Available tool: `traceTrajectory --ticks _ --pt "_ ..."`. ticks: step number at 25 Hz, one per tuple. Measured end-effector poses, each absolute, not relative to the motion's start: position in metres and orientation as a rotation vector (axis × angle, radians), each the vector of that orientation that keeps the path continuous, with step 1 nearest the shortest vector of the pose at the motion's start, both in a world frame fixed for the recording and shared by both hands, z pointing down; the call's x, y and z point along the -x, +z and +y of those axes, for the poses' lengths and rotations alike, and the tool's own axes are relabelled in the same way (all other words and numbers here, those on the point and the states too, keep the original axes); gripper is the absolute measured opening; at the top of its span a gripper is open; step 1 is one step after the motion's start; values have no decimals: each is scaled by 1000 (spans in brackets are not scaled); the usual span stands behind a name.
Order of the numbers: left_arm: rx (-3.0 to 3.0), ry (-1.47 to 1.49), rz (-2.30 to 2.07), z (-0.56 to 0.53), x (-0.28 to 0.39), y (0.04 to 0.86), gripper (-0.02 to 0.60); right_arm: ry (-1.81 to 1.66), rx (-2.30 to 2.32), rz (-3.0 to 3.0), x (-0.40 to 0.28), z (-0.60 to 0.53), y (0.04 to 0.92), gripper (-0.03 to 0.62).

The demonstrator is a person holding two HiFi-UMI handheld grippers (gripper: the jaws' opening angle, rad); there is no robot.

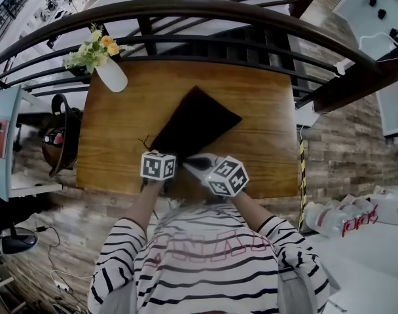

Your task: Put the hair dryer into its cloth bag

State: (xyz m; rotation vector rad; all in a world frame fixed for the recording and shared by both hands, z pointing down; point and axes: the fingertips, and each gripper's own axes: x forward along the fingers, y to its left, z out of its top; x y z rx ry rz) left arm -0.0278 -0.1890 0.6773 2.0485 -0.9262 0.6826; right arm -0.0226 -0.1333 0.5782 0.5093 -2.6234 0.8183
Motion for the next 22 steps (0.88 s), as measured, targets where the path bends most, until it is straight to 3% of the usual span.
traceTrajectory --ticks 22 --pt "-2056 734 -897 -225 -9 696 175 897 -456 -2612 5 -132 587 15"
